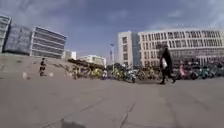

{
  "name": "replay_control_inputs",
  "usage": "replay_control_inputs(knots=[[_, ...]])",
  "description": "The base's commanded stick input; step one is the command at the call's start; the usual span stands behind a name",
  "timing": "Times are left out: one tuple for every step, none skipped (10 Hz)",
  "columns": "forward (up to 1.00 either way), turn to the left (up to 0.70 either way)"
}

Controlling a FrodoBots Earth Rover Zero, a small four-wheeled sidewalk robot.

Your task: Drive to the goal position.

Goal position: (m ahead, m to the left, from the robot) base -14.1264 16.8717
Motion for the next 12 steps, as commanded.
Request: replay_control_inputs(knots=[[0.7, 0.0], [0.7, 0.0], [0.7, 0.0], [0.7, 0.0], [0.7, 0.0], [0.7, 0.0], [0.7, 0.0], [0.7, 0.0], [0.7, 0.0], [0.7, 0.0], [0.7, 0.0], [0.7, 0.0]])
